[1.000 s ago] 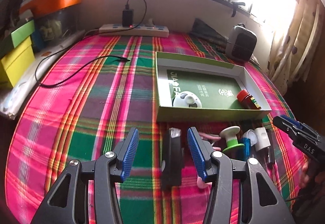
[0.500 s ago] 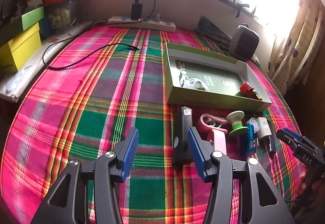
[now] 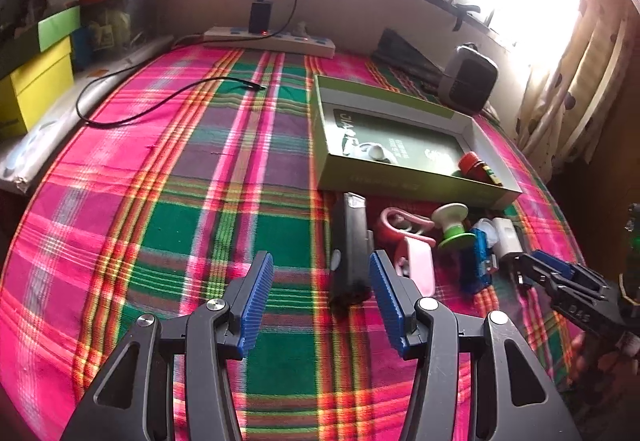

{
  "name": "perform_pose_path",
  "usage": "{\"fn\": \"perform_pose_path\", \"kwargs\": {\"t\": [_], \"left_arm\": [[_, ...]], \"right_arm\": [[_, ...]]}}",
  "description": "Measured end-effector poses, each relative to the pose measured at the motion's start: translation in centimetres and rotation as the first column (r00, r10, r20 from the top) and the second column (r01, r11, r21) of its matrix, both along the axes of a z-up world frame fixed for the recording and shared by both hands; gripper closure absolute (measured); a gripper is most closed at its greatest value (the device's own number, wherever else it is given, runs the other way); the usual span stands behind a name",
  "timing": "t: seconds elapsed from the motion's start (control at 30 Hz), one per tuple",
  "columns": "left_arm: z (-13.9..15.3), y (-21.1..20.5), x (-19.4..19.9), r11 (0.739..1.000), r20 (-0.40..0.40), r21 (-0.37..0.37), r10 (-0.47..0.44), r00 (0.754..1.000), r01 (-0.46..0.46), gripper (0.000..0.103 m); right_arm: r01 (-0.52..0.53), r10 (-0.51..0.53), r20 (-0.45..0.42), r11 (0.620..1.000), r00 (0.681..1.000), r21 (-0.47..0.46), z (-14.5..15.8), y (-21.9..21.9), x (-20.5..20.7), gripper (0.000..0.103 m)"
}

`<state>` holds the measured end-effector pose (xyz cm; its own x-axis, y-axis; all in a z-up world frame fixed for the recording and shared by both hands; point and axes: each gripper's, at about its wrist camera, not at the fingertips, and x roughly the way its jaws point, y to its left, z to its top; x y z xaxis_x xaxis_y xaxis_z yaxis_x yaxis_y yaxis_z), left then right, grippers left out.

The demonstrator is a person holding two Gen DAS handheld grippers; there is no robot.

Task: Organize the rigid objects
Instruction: 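Reach the left tool to the black flashlight while the right tool reaches the black lighter, then close the left tool on the flashlight while the right tool closes on the lighter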

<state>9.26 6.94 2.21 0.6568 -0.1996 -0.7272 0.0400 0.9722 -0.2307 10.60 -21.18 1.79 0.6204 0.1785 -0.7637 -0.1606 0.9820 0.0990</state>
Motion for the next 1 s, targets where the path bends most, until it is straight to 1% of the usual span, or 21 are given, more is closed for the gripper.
{"fn": "perform_pose_path", "kwargs": {"t": [0.07,0.2,0.4,0.73,0.9,1.0], "left_arm": [[0.0,-0.2,0.2,1.000,-0.003,-0.001,-0.009,1.000,0.009,0.053],[-0.3,-0.9,0.7,1.000,-0.018,0.024,-0.018,1.000,0.019,0.053],[-0.5,-1.7,1.4,0.998,-0.027,0.057,-0.038,0.999,0.040,0.053],[-1.1,-2.0,2.4,0.996,-0.059,0.085,-0.035,0.998,0.040,0.053],[-1.2,-1.9,2.6,0.996,-0.061,0.087,-0.032,0.998,0.037,0.053],[-1.3,-2.2,2.9,0.994,-0.059,0.107,-0.033,0.998,0.039,0.053]], "right_arm": [[-0.001,0.001,-0.002,1.000,1.000,-0.013,-0.1,0.3,0.1,0.061],[-0.001,0.001,-0.019,1.000,1.000,-0.023,-0.4,0.6,0.6,0.061],[0.005,-0.006,-0.019,0.999,1.000,-0.047,-0.5,0.7,0.8,0.061],[0.067,-0.068,-0.022,0.996,0.997,-0.064,-0.3,-1.2,0.9,0.061],[0.060,-0.062,-0.021,0.994,0.998,-0.090,-0.4,-1.3,1.2,0.061],[0.047,-0.049,-0.020,0.994,0.999,-0.097,-0.4,-1.3,1.5,0.061]]}}
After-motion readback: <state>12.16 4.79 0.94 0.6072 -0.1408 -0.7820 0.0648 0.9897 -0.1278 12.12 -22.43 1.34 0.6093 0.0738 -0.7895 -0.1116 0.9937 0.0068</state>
